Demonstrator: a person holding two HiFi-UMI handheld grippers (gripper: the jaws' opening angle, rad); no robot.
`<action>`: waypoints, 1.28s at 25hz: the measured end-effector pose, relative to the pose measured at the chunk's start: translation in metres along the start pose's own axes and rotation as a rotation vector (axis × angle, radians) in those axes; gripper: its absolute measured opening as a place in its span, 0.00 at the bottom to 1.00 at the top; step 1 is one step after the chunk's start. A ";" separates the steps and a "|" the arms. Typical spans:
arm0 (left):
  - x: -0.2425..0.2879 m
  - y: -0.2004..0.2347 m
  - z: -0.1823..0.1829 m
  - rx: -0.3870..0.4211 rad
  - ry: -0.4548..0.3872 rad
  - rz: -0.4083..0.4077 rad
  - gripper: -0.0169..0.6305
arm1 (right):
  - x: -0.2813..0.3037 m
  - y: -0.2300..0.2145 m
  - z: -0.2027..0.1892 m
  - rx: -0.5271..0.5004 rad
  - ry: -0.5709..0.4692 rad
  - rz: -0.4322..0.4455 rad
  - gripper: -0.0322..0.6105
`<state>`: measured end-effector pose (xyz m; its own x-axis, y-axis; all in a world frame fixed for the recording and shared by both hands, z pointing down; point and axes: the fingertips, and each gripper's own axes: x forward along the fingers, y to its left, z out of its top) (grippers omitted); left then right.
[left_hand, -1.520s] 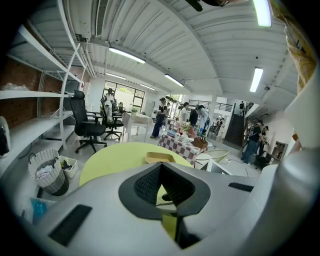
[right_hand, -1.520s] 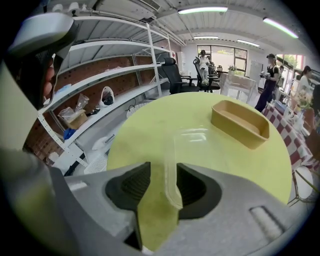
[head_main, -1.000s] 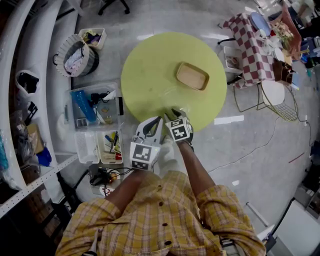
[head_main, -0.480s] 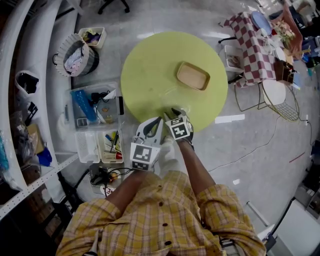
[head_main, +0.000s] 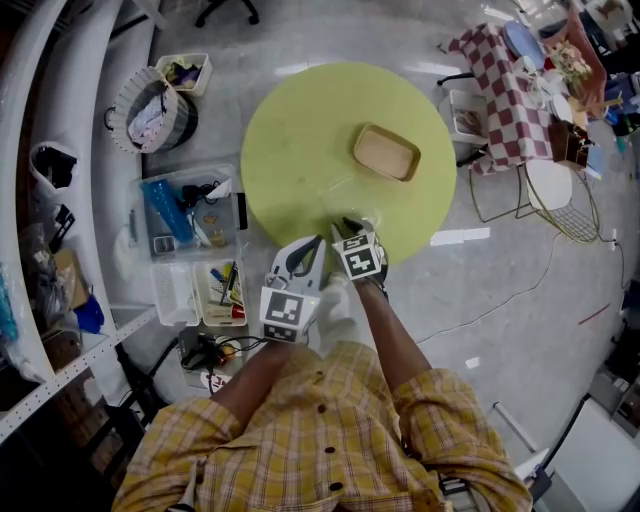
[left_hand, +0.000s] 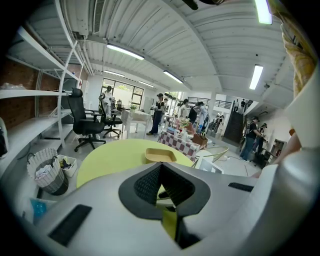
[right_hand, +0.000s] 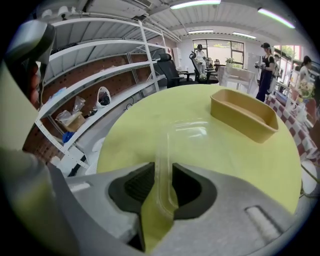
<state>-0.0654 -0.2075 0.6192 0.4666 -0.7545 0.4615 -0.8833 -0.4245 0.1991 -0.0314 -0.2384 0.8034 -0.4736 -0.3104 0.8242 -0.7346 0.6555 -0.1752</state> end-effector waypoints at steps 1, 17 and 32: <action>0.000 0.000 0.000 0.001 0.001 -0.001 0.03 | 0.000 0.000 0.000 -0.022 0.007 -0.003 0.21; -0.002 0.007 -0.006 -0.007 0.013 0.005 0.03 | 0.000 0.001 0.003 -0.101 0.025 -0.039 0.13; -0.005 0.007 -0.004 -0.003 0.006 0.008 0.03 | -0.007 0.001 0.008 -0.087 -0.006 -0.055 0.11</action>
<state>-0.0739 -0.2044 0.6217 0.4597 -0.7548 0.4680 -0.8869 -0.4172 0.1983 -0.0324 -0.2413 0.7935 -0.4368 -0.3518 0.8279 -0.7146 0.6947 -0.0819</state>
